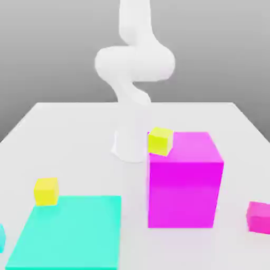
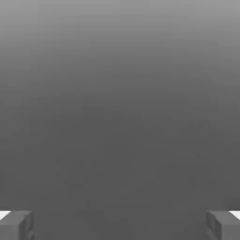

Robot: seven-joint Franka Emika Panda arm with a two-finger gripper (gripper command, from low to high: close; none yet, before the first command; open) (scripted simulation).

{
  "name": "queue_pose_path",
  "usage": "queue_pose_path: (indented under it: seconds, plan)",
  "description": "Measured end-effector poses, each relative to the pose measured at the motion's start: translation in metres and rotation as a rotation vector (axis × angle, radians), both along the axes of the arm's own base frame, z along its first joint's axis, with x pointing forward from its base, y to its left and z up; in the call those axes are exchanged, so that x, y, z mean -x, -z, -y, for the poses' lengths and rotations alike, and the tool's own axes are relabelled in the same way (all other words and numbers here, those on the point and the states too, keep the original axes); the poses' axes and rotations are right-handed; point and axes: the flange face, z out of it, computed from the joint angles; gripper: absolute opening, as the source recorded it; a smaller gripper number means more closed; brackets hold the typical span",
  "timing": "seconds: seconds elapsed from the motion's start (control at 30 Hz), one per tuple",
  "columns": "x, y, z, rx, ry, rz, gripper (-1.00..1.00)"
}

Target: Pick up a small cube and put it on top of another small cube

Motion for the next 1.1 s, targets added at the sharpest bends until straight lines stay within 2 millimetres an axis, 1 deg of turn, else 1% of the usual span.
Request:
queue_pose_path:
  seconds: [0.1,0.2,0.27,0.33,0.43,0.53,0.6,0.67,0.77,0.87,1.0,1.03,1.1]
  plan:
    - [-0.034,0.048,-0.035,0.058,-0.128,-0.082,0.00]
    - [-0.058,0.098,-0.073,0.115,-0.255,-0.158,0.00]
    - [-0.069,0.133,-0.099,0.152,-0.341,-0.206,0.00]
    - [-0.076,0.169,-0.125,0.189,-0.428,-0.253,0.00]
    - [-0.078,0.225,-0.164,0.246,-0.562,-0.322,0.00]
    - [-0.071,0.282,-0.202,0.301,-0.698,-0.389,0.00]
    - [-0.058,0.320,-0.231,0.341,-0.803,-0.430,0.00]
    - [-0.041,0.358,-0.257,0.381,-0.908,-0.471,0.00]
    - [-0.019,0.414,-0.277,0.429,-1.031,-0.537,0.00]
    - [0.009,0.468,-0.295,0.474,-1.151,-0.594,0.00]
    - [0.016,0.523,-0.299,0.484,-1.181,-0.607,0.00]
    - [0.017,0.534,-0.299,0.484,-1.182,-0.608,-1.00]
    - [0.017,0.534,-0.299,0.484,-1.182,-0.608,-1.00]
